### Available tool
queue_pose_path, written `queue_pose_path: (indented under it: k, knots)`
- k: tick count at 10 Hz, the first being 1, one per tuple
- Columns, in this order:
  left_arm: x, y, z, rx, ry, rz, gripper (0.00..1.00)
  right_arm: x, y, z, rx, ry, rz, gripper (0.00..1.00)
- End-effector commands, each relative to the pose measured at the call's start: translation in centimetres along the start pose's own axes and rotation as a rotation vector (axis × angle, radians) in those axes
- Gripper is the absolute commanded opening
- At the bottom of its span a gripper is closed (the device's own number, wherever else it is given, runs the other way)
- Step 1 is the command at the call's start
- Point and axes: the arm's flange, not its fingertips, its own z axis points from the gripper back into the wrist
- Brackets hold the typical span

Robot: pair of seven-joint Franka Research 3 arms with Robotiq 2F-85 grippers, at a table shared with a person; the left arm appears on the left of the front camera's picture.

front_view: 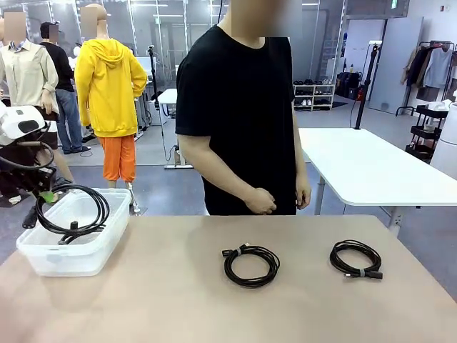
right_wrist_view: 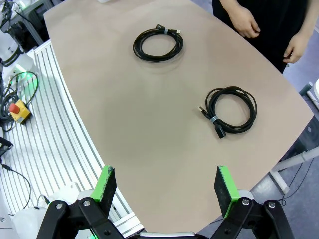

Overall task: Organize and store the cables.
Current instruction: Place the Power Cable into the Organizing box.

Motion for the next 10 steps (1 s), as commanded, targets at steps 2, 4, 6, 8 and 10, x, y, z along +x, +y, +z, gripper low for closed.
queue_pose_path:
  k: [2,4,6,8,10]
  knots:
    - [4.6,4.3,-2.4,-0.056,0.028,0.024,0.18,0.0,-0.1,0.2,0.006,-0.01,0.016,1.0]
    - [6.0,5.4,-5.1,-0.071,0.044,0.019,0.18,0.0,-0.1,0.2,0.006,-0.01,0.016,1.0]
    - [6.4,5.7,-9.4,-0.108,0.126,0.052,0.18,0.0,-0.1,0.2,0.006,-0.01,0.016,1.0]
    - [6.4,5.4,-13.6,-0.112,0.168,0.073,0.18,0.0,-0.1,0.2,0.006,-0.01,0.016,1.0]
    - [5.7,5.4,-15.9,-0.104,0.235,0.08,0.18,0.0,-0.1,0.2,0.006,-0.01,0.016,1.0]
